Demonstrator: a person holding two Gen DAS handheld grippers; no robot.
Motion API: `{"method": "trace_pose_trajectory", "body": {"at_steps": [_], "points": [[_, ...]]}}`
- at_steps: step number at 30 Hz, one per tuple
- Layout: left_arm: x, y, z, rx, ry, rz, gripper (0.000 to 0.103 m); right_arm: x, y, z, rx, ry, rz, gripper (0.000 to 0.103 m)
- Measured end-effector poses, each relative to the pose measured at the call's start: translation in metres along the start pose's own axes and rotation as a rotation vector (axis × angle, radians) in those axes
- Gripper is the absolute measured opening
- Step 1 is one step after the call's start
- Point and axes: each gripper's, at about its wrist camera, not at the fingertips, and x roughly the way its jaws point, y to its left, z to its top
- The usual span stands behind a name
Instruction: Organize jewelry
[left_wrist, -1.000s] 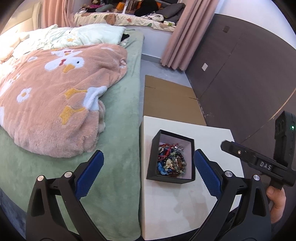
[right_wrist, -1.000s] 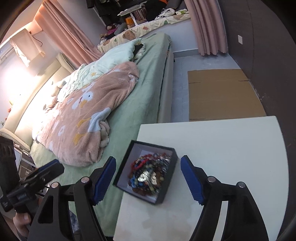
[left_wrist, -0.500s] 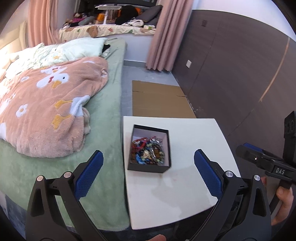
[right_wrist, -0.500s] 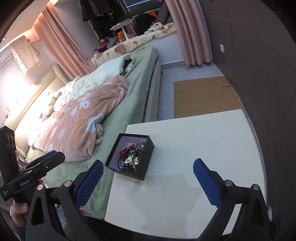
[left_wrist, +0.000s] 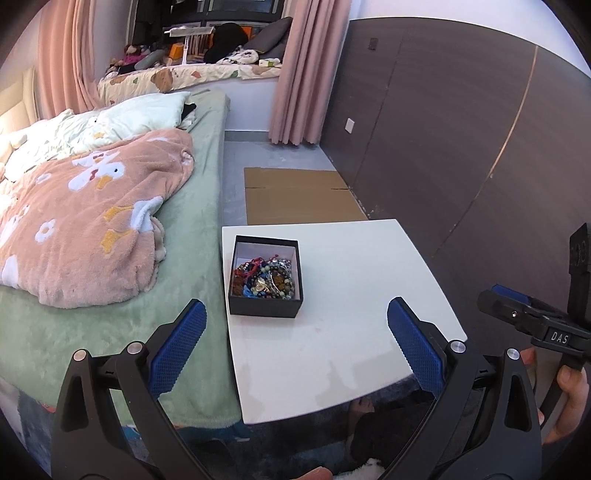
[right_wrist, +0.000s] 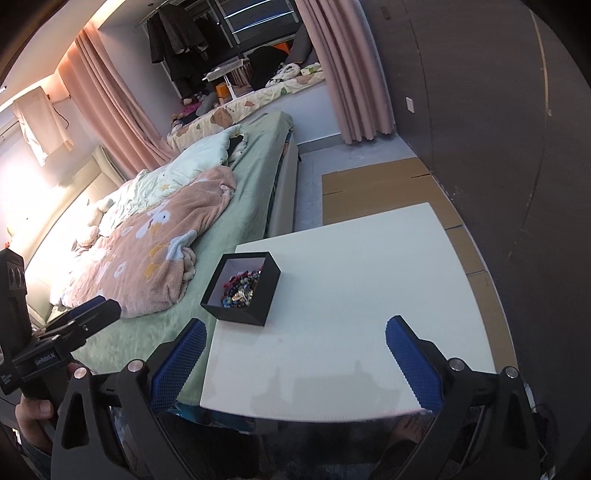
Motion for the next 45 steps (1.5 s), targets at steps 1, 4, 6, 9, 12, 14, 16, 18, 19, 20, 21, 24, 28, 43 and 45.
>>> {"method": "trace_pose_trajectory", "body": {"at_steps": [1, 4, 6, 9, 12, 14, 16, 18, 19, 20, 21, 24, 28, 43, 45], "points": [[-0.003, -0.001, -0.001, 0.001, -0.001, 0.0, 0.098, -0.004, -0.001, -0.003, 0.001, 0.001, -0.005, 0.095], [-0.014, -0.002, -0.006, 0.001, -0.011, -0.002, 0.098, -0.019, -0.004, -0.013, -0.004, -0.006, -0.013, 0.095], [-0.023, -0.003, -0.009, 0.006, -0.018, -0.003, 0.098, -0.03, -0.006, -0.018, -0.002, -0.015, -0.012, 0.095], [-0.032, -0.007, -0.014, 0.022, -0.023, -0.003, 0.098, -0.047, -0.008, -0.025, -0.005, -0.034, -0.019, 0.095], [-0.039, -0.01, -0.017, 0.028, -0.028, -0.006, 0.098, -0.056, -0.007, -0.027, -0.008, -0.041, -0.016, 0.095], [-0.042, -0.011, -0.019, 0.029, -0.029, -0.01, 0.098, -0.062, -0.007, -0.03, -0.013, -0.042, -0.018, 0.095], [-0.045, -0.013, -0.021, 0.033, -0.033, -0.011, 0.098, -0.068, -0.006, -0.032, -0.016, -0.048, -0.02, 0.095], [-0.048, -0.016, -0.022, 0.037, -0.036, -0.013, 0.098, -0.073, -0.006, -0.034, -0.017, -0.053, -0.02, 0.095], [-0.049, -0.017, -0.023, 0.04, -0.036, -0.014, 0.098, -0.074, -0.006, -0.035, -0.017, -0.054, -0.02, 0.095], [-0.051, -0.018, -0.024, 0.043, -0.036, -0.017, 0.098, -0.075, -0.007, -0.035, -0.017, -0.054, -0.02, 0.095], [-0.052, -0.019, -0.025, 0.045, -0.035, -0.018, 0.098, -0.075, -0.006, -0.036, -0.016, -0.053, -0.02, 0.095], [-0.055, -0.02, -0.027, 0.047, -0.038, -0.015, 0.098, -0.077, -0.006, -0.039, -0.017, -0.056, -0.019, 0.095], [-0.058, -0.023, -0.029, 0.051, -0.039, -0.019, 0.098, -0.077, -0.006, -0.039, -0.018, -0.056, -0.018, 0.095], [-0.065, -0.034, -0.036, 0.081, -0.044, -0.021, 0.098, -0.095, -0.011, -0.052, -0.004, -0.078, -0.022, 0.095], [-0.066, -0.035, -0.036, 0.077, -0.042, -0.022, 0.098, -0.095, -0.011, -0.052, -0.004, -0.078, -0.021, 0.095]]}}
